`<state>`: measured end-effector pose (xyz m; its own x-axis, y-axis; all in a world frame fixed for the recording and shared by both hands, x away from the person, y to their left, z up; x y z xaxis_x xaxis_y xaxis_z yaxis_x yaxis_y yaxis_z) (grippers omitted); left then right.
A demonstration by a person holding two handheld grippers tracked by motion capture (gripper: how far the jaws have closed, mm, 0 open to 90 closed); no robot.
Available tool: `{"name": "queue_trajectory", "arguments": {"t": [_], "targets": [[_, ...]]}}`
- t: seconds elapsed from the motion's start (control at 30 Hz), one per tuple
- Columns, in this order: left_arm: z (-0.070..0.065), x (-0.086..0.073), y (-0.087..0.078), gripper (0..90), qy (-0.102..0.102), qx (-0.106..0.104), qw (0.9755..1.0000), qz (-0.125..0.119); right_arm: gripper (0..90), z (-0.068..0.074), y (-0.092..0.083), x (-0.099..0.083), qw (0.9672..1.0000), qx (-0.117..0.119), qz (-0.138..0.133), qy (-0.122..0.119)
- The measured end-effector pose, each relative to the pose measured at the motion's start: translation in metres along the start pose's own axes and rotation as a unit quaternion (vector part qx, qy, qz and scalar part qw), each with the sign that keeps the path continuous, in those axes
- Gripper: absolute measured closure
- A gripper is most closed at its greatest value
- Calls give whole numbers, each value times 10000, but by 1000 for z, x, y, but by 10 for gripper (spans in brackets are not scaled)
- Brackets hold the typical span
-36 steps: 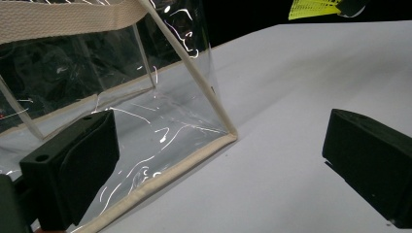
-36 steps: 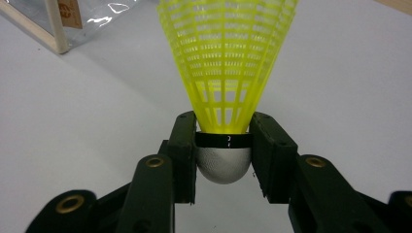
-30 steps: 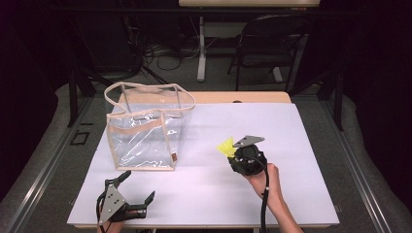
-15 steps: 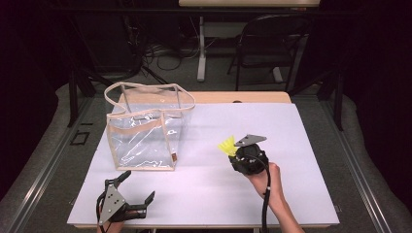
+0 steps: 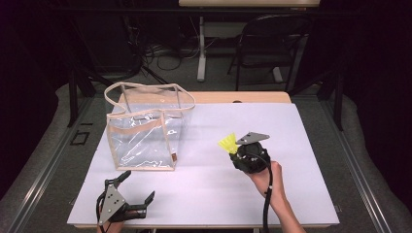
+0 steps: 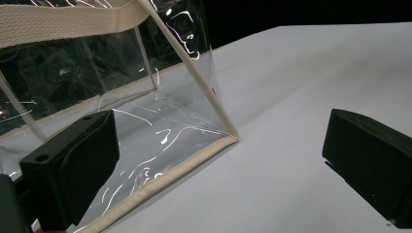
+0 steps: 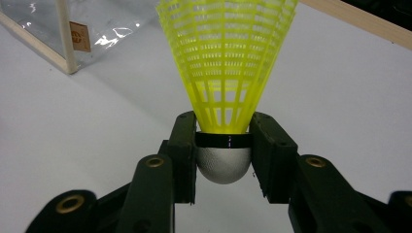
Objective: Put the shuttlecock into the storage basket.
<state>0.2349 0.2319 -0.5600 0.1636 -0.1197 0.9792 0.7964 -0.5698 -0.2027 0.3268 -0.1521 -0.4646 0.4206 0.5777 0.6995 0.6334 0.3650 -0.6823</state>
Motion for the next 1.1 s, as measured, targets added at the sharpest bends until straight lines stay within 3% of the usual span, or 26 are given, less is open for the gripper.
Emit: {"name": "queue_trajectory", "arguments": {"t": [1.1], "targets": [[0, 0, 1, 1, -8, 8, 10000, -8, 642, -7, -21, 20, 9997, -171, -128, -134]]}}
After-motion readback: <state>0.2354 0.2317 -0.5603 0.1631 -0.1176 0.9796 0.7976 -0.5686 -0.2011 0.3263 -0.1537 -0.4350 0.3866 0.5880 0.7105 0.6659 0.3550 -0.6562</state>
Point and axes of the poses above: each handheld gripper's, and its own axes: y roughly forward along the jaws, x roughly out of its top, z roughly to its left, the point moved 1 cm from there along y, roughly forward along the jaws, and after that the axes turned 11 degrees about -y, right-handed, at the moved point
